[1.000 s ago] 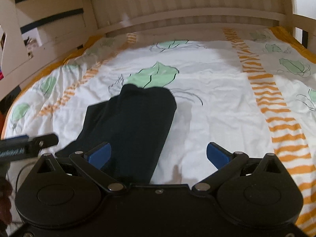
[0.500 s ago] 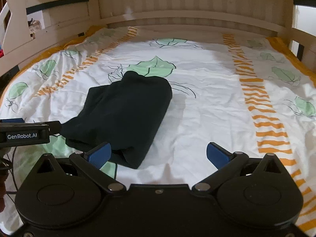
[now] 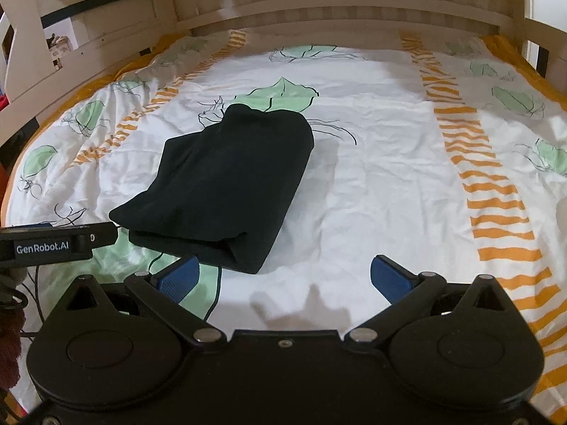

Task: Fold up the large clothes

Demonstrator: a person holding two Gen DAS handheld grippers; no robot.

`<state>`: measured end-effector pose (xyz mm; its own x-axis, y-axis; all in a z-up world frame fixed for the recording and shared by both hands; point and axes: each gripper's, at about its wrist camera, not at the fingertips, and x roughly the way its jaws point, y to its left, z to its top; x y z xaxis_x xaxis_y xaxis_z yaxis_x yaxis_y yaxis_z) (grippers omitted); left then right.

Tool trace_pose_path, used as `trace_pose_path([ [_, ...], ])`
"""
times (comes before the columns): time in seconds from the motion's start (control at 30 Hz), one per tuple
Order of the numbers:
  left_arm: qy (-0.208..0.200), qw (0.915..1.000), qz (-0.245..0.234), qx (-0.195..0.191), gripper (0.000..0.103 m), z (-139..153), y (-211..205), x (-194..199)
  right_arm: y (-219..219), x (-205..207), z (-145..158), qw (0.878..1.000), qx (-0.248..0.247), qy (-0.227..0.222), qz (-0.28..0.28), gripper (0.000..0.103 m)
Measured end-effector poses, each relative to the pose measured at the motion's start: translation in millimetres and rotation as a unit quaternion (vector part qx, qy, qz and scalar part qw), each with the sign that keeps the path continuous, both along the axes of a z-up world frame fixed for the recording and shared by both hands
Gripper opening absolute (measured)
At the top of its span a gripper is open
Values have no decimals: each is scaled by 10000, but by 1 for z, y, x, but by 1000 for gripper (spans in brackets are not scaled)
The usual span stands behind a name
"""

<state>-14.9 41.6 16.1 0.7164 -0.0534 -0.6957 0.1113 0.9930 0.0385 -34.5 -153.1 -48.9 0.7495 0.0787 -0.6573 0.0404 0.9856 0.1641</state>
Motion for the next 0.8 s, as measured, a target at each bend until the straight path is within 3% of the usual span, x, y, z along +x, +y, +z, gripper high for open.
trace_pose_path([
  [0.8,249,9996,30,135,102,-8,0,5,-13,6,-9,9988,400,234,-127,102],
])
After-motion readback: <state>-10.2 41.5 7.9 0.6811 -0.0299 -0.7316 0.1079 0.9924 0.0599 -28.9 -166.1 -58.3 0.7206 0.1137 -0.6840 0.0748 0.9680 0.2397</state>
